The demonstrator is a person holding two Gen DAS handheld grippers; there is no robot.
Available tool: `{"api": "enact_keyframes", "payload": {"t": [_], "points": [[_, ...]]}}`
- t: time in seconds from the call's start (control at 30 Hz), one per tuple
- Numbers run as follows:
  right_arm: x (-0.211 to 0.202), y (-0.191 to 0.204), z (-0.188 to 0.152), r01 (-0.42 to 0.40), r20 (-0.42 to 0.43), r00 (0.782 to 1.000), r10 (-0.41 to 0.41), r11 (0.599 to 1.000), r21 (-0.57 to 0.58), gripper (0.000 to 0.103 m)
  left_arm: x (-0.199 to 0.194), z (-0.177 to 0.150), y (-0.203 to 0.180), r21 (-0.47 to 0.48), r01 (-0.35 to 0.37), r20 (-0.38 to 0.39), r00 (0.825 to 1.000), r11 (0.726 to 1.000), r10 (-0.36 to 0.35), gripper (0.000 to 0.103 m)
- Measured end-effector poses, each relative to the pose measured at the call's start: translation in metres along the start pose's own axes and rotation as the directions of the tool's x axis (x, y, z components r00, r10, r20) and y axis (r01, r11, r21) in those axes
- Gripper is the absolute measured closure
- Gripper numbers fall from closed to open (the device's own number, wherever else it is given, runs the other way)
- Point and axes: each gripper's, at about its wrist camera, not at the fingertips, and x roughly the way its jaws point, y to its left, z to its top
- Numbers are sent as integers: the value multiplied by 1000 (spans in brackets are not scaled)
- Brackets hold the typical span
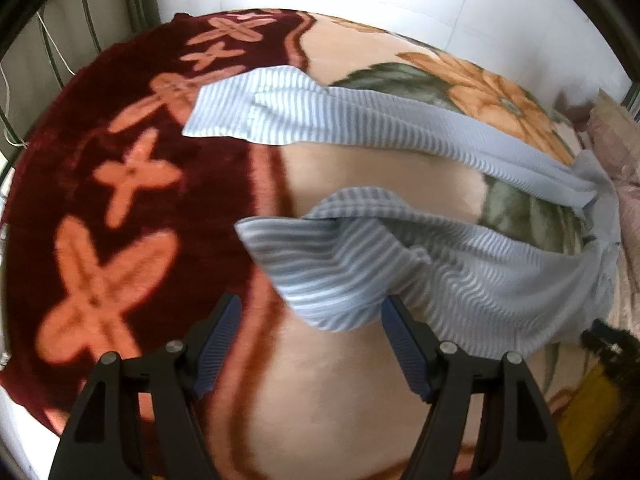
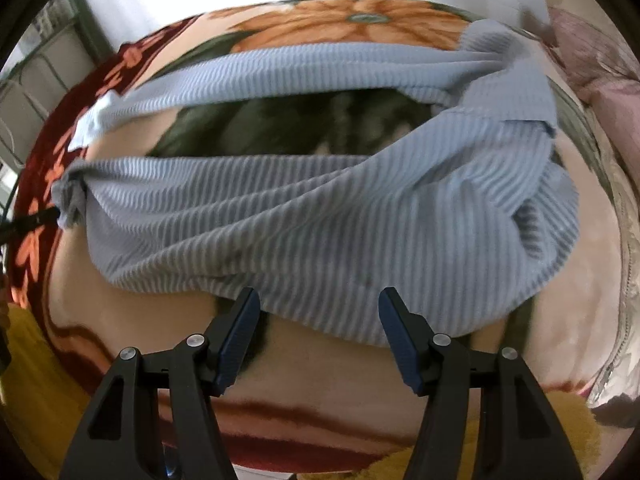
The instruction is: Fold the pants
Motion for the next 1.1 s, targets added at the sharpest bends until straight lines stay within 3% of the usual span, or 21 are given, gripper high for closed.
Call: {"api": "enact_keyframes", "payload": {"t": [0.2,0.43,0.63,0.7,0.73,0.77,0.8,0.83,0.87,0.93,1.1], "points": [[24,8,-3,-10,-48,999,9,1000,-17,40,7,6,-18,18,62,19,998,998,-63,27],[40,23,-3,42,-42,998,-44,998,-54,30,23,12,-28,18,24,22,999,1000,-25,24],[45,25,-1,48,-22,999,-49,998,-27,32,29,14,-26,-4,9,42,999,1000,-8,24],[42,21,-1,48,-12,999,-48,999,-10,40,29,14,-26,-10,-4,52,999,1000,5,27],[40,17,-1,50,-3,999,-50,999,-2,50,29,14,-25,-14,-10,57,998,1000,11,33],[37,15,-1,53,4,999,-53,999,5,66,27,13,-24,-20,-19,63,998,1000,20,42],[34,13,0,51,11,999,-51,999,14,74,24,13,-22,-25,-22,68,997,999,23,47],[30,9,0,39,18,999,-39,999,30,87,21,13,-20,-31,-19,75,997,999,21,58],[27,8,0,30,23,999,-31,999,41,93,16,13,-17,-41,-11,81,997,999,14,72],[19,3,0,10,33,999,-12,998,55,95,5,12,-10,-62,-2,95,995,998,8,79],[-20,-6,-5,-41,81,996,37,998,55,96,-27,8,9,-88,-42,102,993,995,51,83]]}}
